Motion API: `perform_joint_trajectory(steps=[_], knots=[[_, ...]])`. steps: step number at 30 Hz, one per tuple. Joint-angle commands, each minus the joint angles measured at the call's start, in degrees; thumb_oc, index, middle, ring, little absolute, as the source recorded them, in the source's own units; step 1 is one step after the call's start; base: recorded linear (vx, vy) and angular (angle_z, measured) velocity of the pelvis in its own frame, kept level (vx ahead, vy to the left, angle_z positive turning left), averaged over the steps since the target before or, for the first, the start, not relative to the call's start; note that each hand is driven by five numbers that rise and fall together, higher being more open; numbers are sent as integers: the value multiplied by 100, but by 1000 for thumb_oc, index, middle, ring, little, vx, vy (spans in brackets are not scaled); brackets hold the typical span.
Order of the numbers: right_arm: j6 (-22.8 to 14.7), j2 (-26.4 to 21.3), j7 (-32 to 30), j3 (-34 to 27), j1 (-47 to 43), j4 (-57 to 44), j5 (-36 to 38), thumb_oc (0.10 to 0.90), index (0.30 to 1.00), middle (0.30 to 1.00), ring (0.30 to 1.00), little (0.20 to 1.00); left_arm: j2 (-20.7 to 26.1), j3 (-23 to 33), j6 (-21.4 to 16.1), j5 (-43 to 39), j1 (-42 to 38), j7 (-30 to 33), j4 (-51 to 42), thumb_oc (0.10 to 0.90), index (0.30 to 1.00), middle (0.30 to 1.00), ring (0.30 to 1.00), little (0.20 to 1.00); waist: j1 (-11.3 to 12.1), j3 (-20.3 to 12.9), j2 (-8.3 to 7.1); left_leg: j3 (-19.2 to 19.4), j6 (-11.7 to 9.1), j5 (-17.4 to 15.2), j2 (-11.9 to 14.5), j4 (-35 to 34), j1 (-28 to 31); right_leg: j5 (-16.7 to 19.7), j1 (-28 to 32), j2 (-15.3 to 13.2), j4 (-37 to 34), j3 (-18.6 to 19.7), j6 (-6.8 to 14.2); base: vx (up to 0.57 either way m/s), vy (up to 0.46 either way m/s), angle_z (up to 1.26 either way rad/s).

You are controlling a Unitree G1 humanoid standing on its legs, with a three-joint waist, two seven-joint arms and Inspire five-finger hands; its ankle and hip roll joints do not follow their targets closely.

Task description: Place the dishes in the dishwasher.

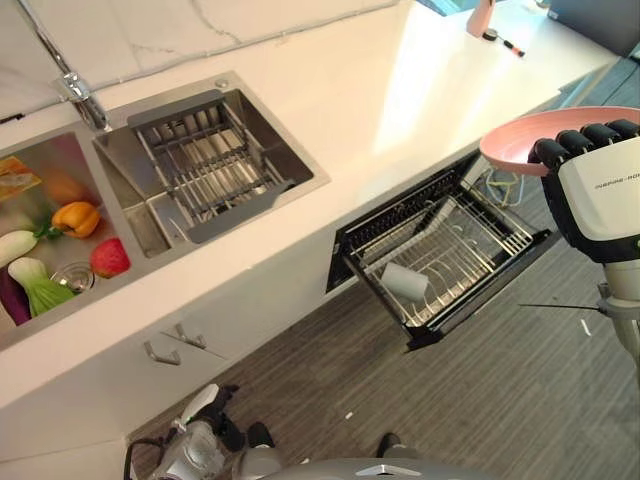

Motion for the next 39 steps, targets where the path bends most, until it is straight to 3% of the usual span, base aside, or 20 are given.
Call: perform_joint_trajectory(steps=[1, 5, 12, 23, 32, 39], knots=[[498, 220, -355, -581, -374, -267, 147, 400, 300, 300, 300, 300, -243, 132, -80, -453, -171, 134, 313, 800, 900, 900, 900, 900, -29, -627, -152, -376, 57, -532, -305, -50, -264, 34, 39, -141, 166, 117, 346, 10, -248, -69], [318, 550, -216, -169, -309, -197, 410, 400, 300, 300, 300, 300, -589, 377, -28, -1026, -115, 243, 505, 800, 900, 900, 900, 900, -91, -664, -18, -271, -104, -316, -91, -115, -126, -205, 106, 136, -50, 112, 199, -7, -152, -32], [5, 716, -48, 457, -209, 9, 707, 400, 300, 300, 300, 300, -683, 237, -35, -1114, -154, 235, 484, 800, 900, 900, 900, 900, -177, -580, 141, -366, -262, -89, 81, -194, -54, -431, 208, 335, -50, 21, 39, -10, -107, -16], [-229, 897, 115, 1136, -240, 1030, 1226, 400, 300, 300, 300, 300, -747, 37, -107, -1159, -31, 140, 513, 800, 900, 900, 900, 900, -123, -549, 323, -705, -312, 10, 36, -382, -87, -498, 278, 359, -50, -234, -14, 15, -15, 25], [-43, 753, 56, 1692, -1380, 2586, 1649, 400, 300, 300, 300, 300, -538, -104, -151, -1097, 113, 77, 444, 800, 900, 900, 900, 900, 152, -279, 507, -988, -254, 5, -165, -403, -332, -381, 109, 188, -50, -473, 32, -22, 29, 22], [149, 504, -96, 2475, -2933, 4057, 1861, 400, 300, 300, 300, 300, -398, -324, -231, -1274, -71, 137, 367, 800, 900, 900, 900, 900, 443, 250, 662, -1266, -221, 143, -300, -400, -882, -191, -354, 60, -50, -481, 57, -118, 30, 15]])
